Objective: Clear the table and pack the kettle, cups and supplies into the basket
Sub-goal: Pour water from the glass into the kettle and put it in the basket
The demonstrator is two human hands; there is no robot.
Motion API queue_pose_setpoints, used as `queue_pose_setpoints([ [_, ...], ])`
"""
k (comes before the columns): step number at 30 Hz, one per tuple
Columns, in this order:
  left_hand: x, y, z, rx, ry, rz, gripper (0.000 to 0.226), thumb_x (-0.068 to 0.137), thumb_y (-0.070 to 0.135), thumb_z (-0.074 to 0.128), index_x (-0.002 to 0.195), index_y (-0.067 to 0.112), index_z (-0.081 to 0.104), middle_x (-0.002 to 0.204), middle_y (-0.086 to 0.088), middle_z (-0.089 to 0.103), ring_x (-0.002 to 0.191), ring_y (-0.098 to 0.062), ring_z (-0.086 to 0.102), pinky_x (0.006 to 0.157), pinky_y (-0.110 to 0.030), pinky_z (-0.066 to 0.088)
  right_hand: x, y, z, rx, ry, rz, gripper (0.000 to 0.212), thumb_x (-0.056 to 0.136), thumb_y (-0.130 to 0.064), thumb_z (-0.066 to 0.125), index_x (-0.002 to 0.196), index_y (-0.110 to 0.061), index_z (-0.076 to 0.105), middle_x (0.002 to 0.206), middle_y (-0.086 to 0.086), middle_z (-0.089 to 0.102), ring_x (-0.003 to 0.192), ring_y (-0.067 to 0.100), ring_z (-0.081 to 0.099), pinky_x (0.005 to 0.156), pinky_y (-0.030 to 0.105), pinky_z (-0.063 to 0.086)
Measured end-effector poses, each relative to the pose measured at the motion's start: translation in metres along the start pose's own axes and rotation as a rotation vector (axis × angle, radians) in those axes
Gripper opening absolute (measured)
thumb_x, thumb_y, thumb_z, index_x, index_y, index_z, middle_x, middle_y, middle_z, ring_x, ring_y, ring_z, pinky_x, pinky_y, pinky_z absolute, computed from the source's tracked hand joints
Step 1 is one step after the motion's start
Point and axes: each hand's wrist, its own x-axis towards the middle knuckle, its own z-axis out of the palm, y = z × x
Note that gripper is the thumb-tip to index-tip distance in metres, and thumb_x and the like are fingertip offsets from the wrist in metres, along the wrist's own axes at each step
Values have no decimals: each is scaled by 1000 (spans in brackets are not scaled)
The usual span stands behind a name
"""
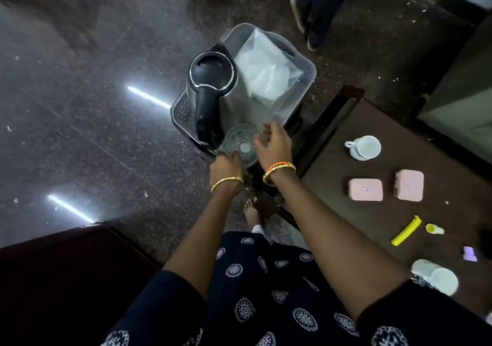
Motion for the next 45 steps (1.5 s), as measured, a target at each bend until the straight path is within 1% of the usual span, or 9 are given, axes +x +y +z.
queue_pose_setpoints([
  [3, 14, 6, 3, 34, -68, -45, 43, 93, 31, 43, 115, -3, 57, 123, -30, 58, 113, -43, 55, 88, -40, 45, 14, -4, 12, -191, -170, 112, 40, 83, -15, 63, 118, -3, 50, 117, 24, 57, 105, 39, 57, 88, 43, 49],
  [7, 28, 13, 6, 89, -68, -11, 35, 95, 16, 41, 111, -8, 60, 121, -31, 59, 114, -44, 54, 91, -42, 43, 20, -2, 16, -447, -324, 91, 30, 88, -11, 52, 117, -7, 50, 111, 28, 61, 104, 45, 59, 82, 42, 49],
  [11, 15, 13, 6, 141, 75, 72, 31, 94, 11, 40, 107, -12, 57, 113, -36, 61, 106, -47, 57, 86, -45, 44, 17, -1, 7, -314, -285, 60, 30, 87, -6, 46, 117, -5, 52, 109, 31, 61, 101, 46, 58, 84, 46, 50],
  [18, -58, 25, 9, 168, 252, 550, 33, 94, 13, 43, 122, -1, 54, 86, -34, 67, 77, -47, 63, 63, -42, 45, -19, 18, -57, 1, -124, -6, 27, 91, -6, 47, 116, -1, 57, 100, 26, 68, 95, 38, 64, 81, 41, 50],
  [23, -122, 53, 61, 261, 29, 750, 36, 95, 21, 41, 127, 7, 51, 87, -30, 69, 79, -45, 65, 70, -43, 53, -61, 73, -141, 112, 181, 117, 23, 90, -10, 52, 109, -9, 63, 99, 16, 73, 91, 31, 66, 76, 24, 43],
  [27, -182, 70, 143, 365, -272, 782, 41, 95, 35, 42, 131, 18, 48, 88, -23, 72, 81, -39, 69, 76, -43, 55, -92, 152, -216, 110, 328, 312, 27, 90, -8, 51, 115, -5, 60, 108, 21, 69, 100, 37, 63, 88, 39, 49],
  [34, -279, 87, 306, 71, -753, 412, 26, 90, 30, 57, 109, 14, 62, 102, -14, 71, 77, -25, 66, 79, -43, 57, -137, 286, -336, 141, 601, 672, 22, 90, -9, 50, 107, -1, 62, 104, 25, 67, 99, 41, 60, 82, 36, 45],
  [37, -297, 99, 368, -2, -762, 297, 28, 89, 21, 59, 111, 5, 62, 91, -15, 66, 73, -26, 60, 78, -45, 55, -131, 327, -367, 152, 638, 791, 25, 91, -11, 50, 107, 4, 62, 109, 29, 65, 104, 43, 57, 84, 35, 40],
  [45, -282, 123, 463, -121, -703, 167, 29, 84, -4, 61, 113, -8, 59, 108, -27, 64, 94, -29, 59, 82, -42, 58, -80, 396, -398, 117, 518, 896, 30, 93, -15, 47, 111, 4, 61, 113, 30, 63, 106, 43, 57, 84, 40, 44],
])
